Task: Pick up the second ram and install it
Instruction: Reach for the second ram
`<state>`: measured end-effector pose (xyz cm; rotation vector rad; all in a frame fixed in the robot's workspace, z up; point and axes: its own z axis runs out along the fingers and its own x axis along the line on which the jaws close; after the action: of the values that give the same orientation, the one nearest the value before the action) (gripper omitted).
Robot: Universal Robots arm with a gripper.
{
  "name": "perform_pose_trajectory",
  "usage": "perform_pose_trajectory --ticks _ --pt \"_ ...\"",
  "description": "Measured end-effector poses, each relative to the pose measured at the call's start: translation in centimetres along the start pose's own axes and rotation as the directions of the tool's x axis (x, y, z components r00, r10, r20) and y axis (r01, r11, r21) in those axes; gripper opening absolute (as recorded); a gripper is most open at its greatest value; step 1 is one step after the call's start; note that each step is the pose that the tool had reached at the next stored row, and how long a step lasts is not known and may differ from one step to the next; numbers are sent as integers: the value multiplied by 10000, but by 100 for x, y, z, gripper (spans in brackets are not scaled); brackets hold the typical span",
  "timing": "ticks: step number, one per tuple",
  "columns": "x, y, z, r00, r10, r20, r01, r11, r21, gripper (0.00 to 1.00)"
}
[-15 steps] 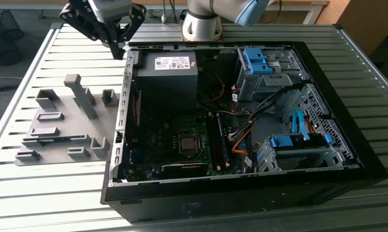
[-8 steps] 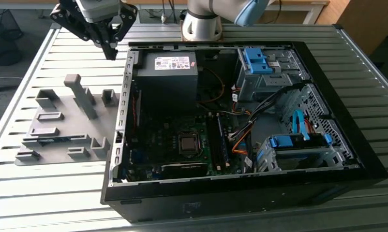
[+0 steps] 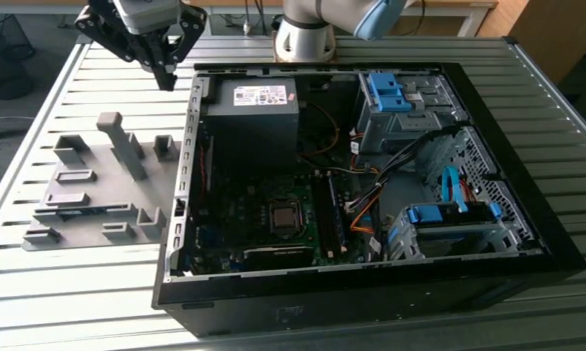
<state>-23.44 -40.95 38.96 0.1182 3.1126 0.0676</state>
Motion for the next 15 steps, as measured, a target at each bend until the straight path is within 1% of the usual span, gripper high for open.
perform_pose_trajectory --ticks 4,10,15 --pt "59 -4 -1 10000 -1 0 1 10000 0 11" --pt "184 -14 -5 10000 -1 0 1 10000 0 11" --pt "274 -20 -7 10000 -1 0 1 10000 0 11"
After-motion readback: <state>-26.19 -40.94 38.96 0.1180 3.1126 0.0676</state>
